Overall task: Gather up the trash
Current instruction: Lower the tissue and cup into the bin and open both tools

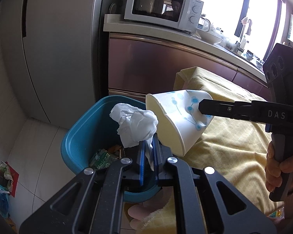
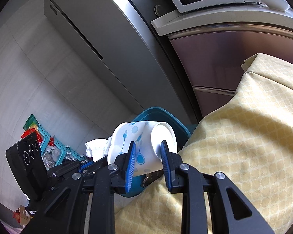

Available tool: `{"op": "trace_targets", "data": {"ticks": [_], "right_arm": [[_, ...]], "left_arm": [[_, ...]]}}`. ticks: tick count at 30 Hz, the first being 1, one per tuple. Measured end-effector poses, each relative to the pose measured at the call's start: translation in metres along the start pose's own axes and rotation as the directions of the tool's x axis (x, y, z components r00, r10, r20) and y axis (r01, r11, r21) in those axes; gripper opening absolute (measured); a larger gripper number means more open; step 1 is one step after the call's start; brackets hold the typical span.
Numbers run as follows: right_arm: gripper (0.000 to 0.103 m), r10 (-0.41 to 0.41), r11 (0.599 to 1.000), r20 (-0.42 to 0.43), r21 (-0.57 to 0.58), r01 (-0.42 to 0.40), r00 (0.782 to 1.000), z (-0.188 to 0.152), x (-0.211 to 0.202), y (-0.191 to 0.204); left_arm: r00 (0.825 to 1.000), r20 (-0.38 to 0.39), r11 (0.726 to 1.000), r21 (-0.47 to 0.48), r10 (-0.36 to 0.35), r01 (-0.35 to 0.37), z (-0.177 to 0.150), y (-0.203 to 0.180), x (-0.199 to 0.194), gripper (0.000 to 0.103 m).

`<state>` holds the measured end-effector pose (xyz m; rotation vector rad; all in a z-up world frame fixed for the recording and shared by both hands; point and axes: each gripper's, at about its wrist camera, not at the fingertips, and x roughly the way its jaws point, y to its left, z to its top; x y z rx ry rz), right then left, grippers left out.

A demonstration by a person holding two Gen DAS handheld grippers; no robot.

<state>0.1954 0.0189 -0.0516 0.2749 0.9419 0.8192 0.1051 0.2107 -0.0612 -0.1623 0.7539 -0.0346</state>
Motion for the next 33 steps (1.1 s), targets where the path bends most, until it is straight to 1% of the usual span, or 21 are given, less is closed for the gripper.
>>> {"op": "trace_targets", "data": {"ticks": [15, 22, 27, 28, 30, 31, 33], "right_arm": [[0.025, -0.074, 0.997, -0.043, -0.037, 0.073, 0.996, 0.009, 0.036, 0.015], [0.025, -0.096, 0.994, -0.062, -0.053, 0.093, 0.993, 0.011, 0.053, 0.022], [0.025, -0.092, 0.995, -0.072, -0.057, 0.088, 0.993, 0.01, 0.057, 0.023], [0.025, -0.089, 0.995, -0.073, -0.056, 0.085, 0.993, 0.009, 0.057, 0.022], [0.026, -0.089, 0.995, -0.075, -0.055, 0.085, 0.993, 0.008, 0.056, 0.021], [0.027, -0.09, 0.995, -0.073, -0.055, 0.086, 0.993, 0.008, 0.055, 0.02], [0.033, -0.093, 0.994, -0.066, -0.059, 0.089, 0.993, 0.005, 0.051, 0.019]], "left_arm": [[0.998, -0.062, 0.998, -0.052, 0.016, -0.019, -0.002, 0.022, 0.037, 0.008], [0.996, -0.085, 0.996, -0.085, 0.032, -0.039, 0.003, 0.034, 0.057, 0.009], [0.994, -0.105, 0.994, -0.099, 0.041, -0.051, 0.005, 0.04, 0.074, 0.01], [0.994, -0.106, 0.994, -0.097, 0.039, -0.049, 0.005, 0.041, 0.076, 0.012], [0.994, -0.103, 0.995, -0.096, 0.033, -0.042, 0.004, 0.04, 0.078, 0.023], [0.994, -0.101, 0.995, -0.094, 0.03, -0.04, 0.005, 0.04, 0.078, 0.025], [0.996, -0.09, 0.995, -0.09, 0.025, -0.033, 0.005, 0.039, 0.077, 0.03]]}}
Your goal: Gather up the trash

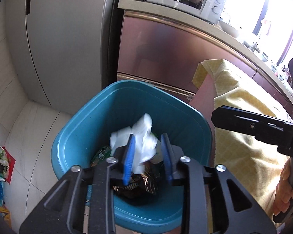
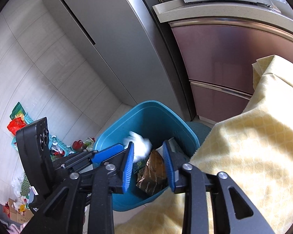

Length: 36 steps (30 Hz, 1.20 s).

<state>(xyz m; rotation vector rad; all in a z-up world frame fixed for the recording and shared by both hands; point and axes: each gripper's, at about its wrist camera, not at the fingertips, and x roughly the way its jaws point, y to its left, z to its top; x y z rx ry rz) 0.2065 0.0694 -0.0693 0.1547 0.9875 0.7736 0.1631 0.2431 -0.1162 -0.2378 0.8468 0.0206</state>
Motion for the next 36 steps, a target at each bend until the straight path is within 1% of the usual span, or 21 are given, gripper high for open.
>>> {"op": "trace_targets", "data": {"ticks": [5, 7, 9, 10, 13, 15, 16, 17, 18, 19, 21, 22, 23, 24, 25, 27, 29, 31, 33, 36], "right_arm": [[0.035, 0.007, 1.0, 0.01, 0.0, -0.007, 1.0, -0.006, -0.006, -0.004], [0.037, 0.014, 1.0, 0.015, 0.002, -0.014, 1.0, -0.005, -0.007, -0.007], [0.039, 0.017, 1.0, 0.027, 0.004, -0.017, 0.999, -0.008, -0.012, -0.009], [0.039, 0.017, 1.0, 0.033, 0.003, -0.017, 0.999, -0.009, -0.015, -0.009], [0.045, 0.019, 1.0, 0.054, 0.002, -0.019, 0.998, -0.012, -0.024, -0.012], [0.049, 0.021, 1.0, 0.072, -0.005, -0.021, 0.997, -0.016, -0.031, -0.013], [0.052, 0.024, 1.0, 0.082, -0.01, -0.023, 0.996, -0.018, -0.035, -0.013], [0.055, 0.027, 1.0, 0.091, -0.017, -0.025, 0.996, -0.022, -0.039, -0.014], [0.057, 0.025, 1.0, 0.102, -0.02, -0.023, 0.994, -0.025, -0.043, -0.014], [0.058, 0.021, 1.0, 0.115, -0.025, -0.018, 0.993, -0.028, -0.048, -0.014], [0.066, 0.009, 0.999, 0.144, -0.036, -0.004, 0.99, -0.036, -0.059, -0.013], [0.068, 0.001, 0.999, 0.158, -0.042, 0.006, 0.987, -0.039, -0.064, -0.013], [0.072, -0.009, 0.999, 0.169, -0.047, 0.017, 0.986, -0.041, -0.069, -0.014], [0.077, -0.02, 0.998, 0.182, -0.052, 0.03, 0.983, -0.045, -0.075, -0.014], [0.078, -0.031, 0.998, 0.198, -0.056, 0.043, 0.98, -0.049, -0.082, -0.015], [0.08, -0.054, 0.995, 0.227, -0.066, 0.071, 0.972, -0.057, -0.095, -0.015], [0.086, -0.08, 0.992, 0.259, -0.072, 0.102, 0.963, -0.065, -0.108, -0.014], [0.087, -0.106, 0.987, 0.293, -0.082, 0.136, 0.95, -0.076, -0.122, -0.013], [0.093, -0.142, 0.98, 0.337, -0.082, 0.18, 0.931, -0.09, -0.138, -0.012], [0.096, -0.195, 0.968, 0.392, -0.07, 0.24, 0.899, -0.104, -0.154, -0.01]], "left_arm": [[1.0, 0.015, 1.0, -0.007, -0.005, 0.005, -0.002, 0.001, -0.007, 0.033], [1.0, 0.029, 1.0, -0.001, -0.001, 0.001, -0.003, 0.0, -0.014, 0.036], [0.999, 0.047, 1.0, 0.001, 0.006, -0.006, -0.005, -0.002, -0.023, 0.044], [0.998, 0.06, 1.0, 0.003, 0.009, -0.009, -0.007, -0.003, -0.029, 0.044], [0.995, 0.098, 1.0, 0.009, 0.01, -0.011, -0.01, -0.006, -0.048, 0.046], [0.992, 0.126, 1.0, 0.01, 0.015, -0.016, -0.013, -0.008, -0.061, 0.052], [0.99, 0.142, 1.0, 0.012, 0.018, -0.02, -0.015, -0.01, -0.068, 0.053], [0.987, 0.16, 1.0, 0.015, 0.019, -0.022, -0.018, -0.012, -0.075, 0.057], [0.984, 0.175, 1.0, 0.018, 0.019, -0.022, -0.02, -0.014, -0.082, 0.063], [0.981, 0.191, 0.999, 0.021, 0.022, -0.027, -0.023, -0.018, -0.089, 0.068], [0.975, 0.222, 0.999, 0.035, 0.03, -0.038, -0.031, -0.025, -0.102, 0.078], [0.971, 0.237, 0.998, 0.046, 0.029, -0.041, -0.035, -0.03, -0.108, 0.081], [0.967, 0.254, 0.997, 0.055, 0.033, -0.049, -0.038, -0.034, -0.114, 0.087], [0.959, 0.279, 0.996, 0.063, 0.042, -0.061, -0.042, -0.04, -0.121, 0.097], [0.953, 0.301, 0.995, 0.07, 0.044, -0.068, -0.046, -0.045, -0.128, 0.098], [0.947, 0.319, 0.994, 0.085, 0.034, -0.064, -0.053, -0.054, -0.138, 0.098], [0.94, 0.339, 0.993, 0.089, 0.037, -0.071, -0.058, -0.062, -0.146, 0.098], [0.932, 0.359, 0.992, 0.094, 0.043, -0.082, -0.063, -0.072, -0.154, 0.098], [0.926, 0.375, 0.991, 0.099, 0.042, -0.085, -0.067, -0.082, -0.162, 0.098], [0.913, 0.406, 0.99, 0.112, 0.036, -0.089, -0.072, -0.098, -0.17, 0.098]]}}
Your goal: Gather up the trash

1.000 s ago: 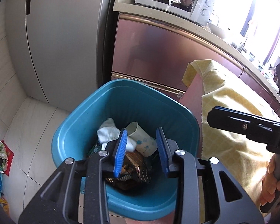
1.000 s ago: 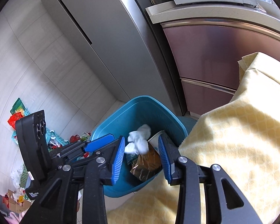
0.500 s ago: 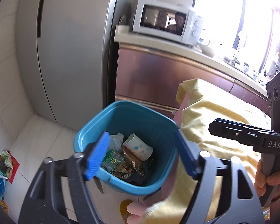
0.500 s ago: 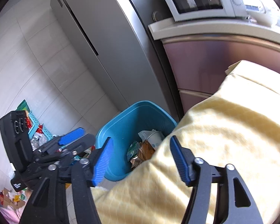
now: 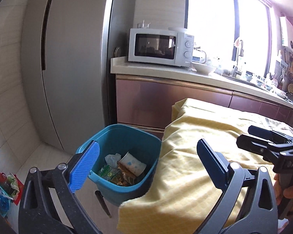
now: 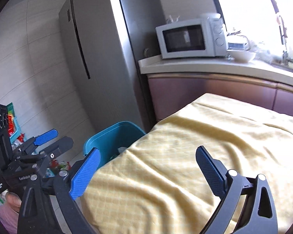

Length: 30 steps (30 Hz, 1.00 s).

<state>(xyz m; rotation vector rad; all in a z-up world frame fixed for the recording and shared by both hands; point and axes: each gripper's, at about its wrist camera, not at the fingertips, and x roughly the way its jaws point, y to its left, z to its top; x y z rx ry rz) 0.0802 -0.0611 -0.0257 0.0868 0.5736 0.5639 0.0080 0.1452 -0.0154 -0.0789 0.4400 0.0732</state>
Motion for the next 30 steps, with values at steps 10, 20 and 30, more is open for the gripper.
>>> {"op": "trace_targets", "data": {"ticks": [10, 20, 30], "right_arm": [[0.096, -0.214, 0.977, 0.163, 0.027, 0.213, 0.963, -0.021, -0.069, -0.022], [0.096, -0.313, 0.95, 0.244, 0.074, 0.304, 0.918, -0.035, -0.103, -0.036], [0.096, -0.375, 0.927, 0.289, 0.089, 0.365, 0.881, -0.046, -0.12, -0.038]], "left_arm": [[0.995, 0.101, 0.999, 0.049, -0.008, 0.003, 0.004, -0.051, -0.027, 0.098], [0.986, 0.169, 0.997, 0.074, -0.016, 0.004, 0.002, -0.081, -0.04, 0.098], [0.981, 0.19, 0.997, 0.081, -0.027, 0.012, -0.001, -0.091, -0.046, 0.098]]}}
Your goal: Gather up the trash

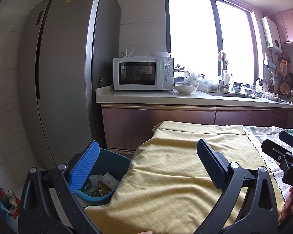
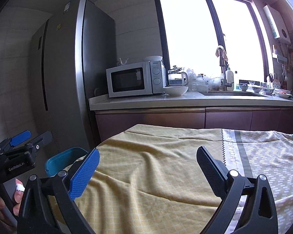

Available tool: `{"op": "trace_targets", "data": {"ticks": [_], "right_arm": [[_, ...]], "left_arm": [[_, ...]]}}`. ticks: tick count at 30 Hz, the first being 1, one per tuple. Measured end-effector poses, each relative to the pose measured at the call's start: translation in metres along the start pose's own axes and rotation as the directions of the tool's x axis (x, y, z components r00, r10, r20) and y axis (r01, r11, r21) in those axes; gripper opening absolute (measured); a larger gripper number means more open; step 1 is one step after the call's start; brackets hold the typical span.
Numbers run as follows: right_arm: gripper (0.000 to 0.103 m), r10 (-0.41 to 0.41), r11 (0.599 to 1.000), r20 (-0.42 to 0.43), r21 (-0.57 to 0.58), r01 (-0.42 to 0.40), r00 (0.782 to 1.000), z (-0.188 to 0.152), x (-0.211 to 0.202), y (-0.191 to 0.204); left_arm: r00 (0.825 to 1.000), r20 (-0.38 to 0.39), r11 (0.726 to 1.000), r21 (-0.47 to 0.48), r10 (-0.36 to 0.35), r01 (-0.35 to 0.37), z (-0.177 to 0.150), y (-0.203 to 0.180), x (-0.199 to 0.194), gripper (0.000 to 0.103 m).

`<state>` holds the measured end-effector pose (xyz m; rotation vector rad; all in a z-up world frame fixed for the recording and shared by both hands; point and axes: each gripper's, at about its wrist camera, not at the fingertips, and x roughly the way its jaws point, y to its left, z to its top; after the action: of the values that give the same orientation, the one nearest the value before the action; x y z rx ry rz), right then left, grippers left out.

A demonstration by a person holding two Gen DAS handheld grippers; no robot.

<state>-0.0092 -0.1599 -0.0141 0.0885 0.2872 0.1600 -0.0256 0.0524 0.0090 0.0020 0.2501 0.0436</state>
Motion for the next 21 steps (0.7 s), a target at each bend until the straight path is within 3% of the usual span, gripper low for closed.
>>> {"op": "trace_targets", "data": {"ticks": [21], "right_arm": [[0.096, -0.037, 0.999, 0.041, -0.001, 0.037, 0.998, 0.002, -0.014, -0.005]], "left_arm": [[0.999, 0.03, 1.0, 0.008, -0.01, 0.01, -0.003, -0.003, -0.007, 0.098]]}}
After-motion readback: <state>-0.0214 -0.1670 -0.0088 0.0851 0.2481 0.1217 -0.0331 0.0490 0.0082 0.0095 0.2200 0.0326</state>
